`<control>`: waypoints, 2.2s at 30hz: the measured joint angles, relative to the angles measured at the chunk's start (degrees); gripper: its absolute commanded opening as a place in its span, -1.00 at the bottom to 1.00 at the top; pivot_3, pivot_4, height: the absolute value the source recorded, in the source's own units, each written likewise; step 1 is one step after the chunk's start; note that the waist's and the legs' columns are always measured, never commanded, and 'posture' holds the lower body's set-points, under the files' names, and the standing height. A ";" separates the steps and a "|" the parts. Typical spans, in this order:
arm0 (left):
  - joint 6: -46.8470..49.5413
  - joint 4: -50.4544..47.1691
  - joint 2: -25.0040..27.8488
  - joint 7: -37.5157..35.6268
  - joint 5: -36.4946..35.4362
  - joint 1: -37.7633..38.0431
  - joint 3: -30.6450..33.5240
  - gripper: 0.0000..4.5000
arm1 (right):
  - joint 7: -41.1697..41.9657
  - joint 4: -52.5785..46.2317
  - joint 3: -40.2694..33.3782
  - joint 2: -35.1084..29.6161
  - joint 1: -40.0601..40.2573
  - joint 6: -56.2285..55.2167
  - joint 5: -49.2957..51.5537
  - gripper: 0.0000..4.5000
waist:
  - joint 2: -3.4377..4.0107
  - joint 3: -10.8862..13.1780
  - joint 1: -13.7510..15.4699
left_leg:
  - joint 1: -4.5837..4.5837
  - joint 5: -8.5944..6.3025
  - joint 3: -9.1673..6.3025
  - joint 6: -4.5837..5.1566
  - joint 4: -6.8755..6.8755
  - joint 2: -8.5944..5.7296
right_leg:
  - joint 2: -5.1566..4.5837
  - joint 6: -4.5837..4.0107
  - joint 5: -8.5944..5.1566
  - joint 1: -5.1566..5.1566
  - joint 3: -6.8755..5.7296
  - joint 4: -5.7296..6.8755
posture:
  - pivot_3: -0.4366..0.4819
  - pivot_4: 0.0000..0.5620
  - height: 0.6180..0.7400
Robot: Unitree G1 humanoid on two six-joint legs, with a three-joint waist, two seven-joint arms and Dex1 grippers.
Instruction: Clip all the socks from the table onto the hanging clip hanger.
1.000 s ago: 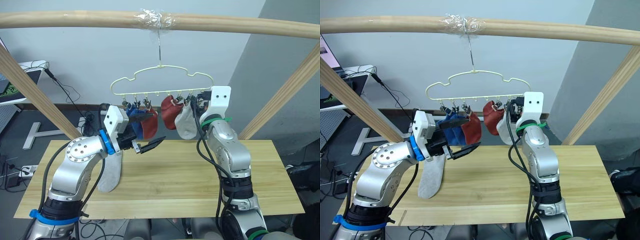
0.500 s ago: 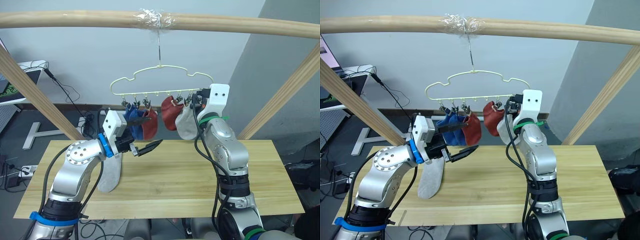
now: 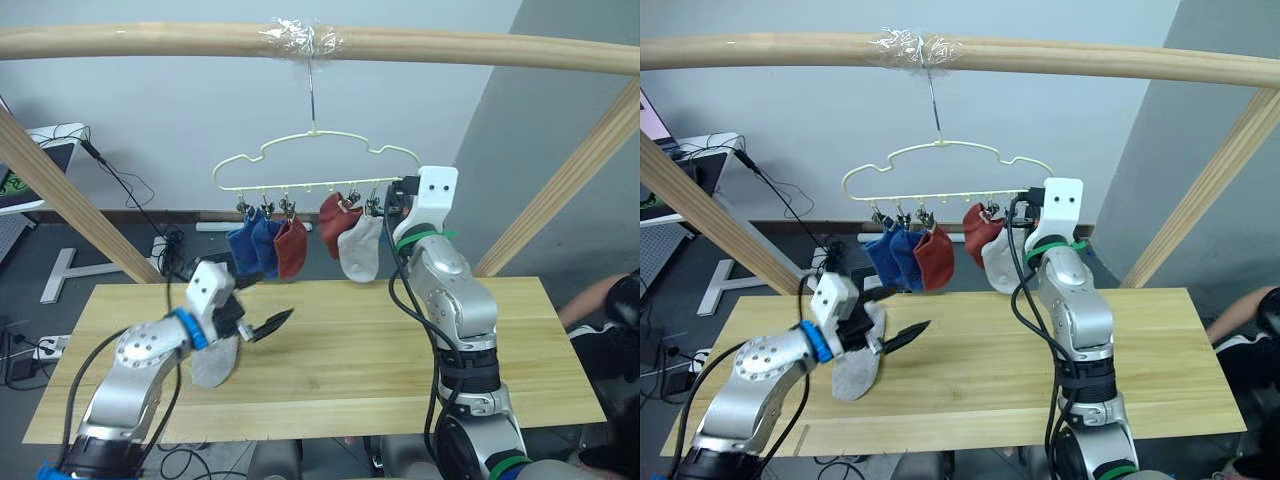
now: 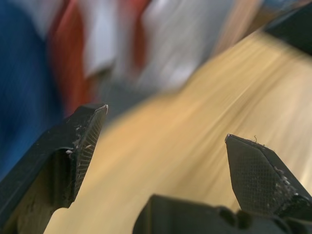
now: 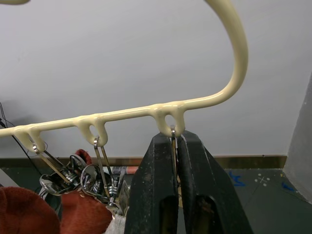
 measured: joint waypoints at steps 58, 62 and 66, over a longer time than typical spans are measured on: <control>-10.49 16.12 -24.99 1.37 9.04 -27.59 -19.72 -0.99 | 1.27 -3.40 0.51 -0.78 -0.15 4.70 0.07 -1.00 | 0.00 0.15 0.35 | -0.78 0.02 0.11 -0.03 -0.40 -0.17 | -0.15 -0.20 0.22 -0.84 0.01 -0.15 | -0.15 -0.30 0.35; -16.45 24.10 -27.09 6.36 13.58 -31.59 -19.94 -0.99 | 1.20 -4.11 0.26 -0.63 -0.18 5.13 0.41 -1.00 | 0.00 0.15 0.05 | -0.80 0.02 0.06 -0.02 -0.42 -0.15 | -0.13 -0.20 0.22 -0.84 -0.03 -0.17 | -0.16 -0.30 0.35; -20.81 28.24 -27.73 8.97 16.43 -34.40 -20.01 -0.99 | 1.11 -4.22 0.29 -0.27 -0.18 5.63 0.92 -1.00 | 0.00 0.15 -0.20 | -0.81 0.02 0.09 -0.02 -0.42 -0.15 | -0.14 -0.20 0.22 -0.84 -0.02 -0.17 | -0.17 -0.30 0.35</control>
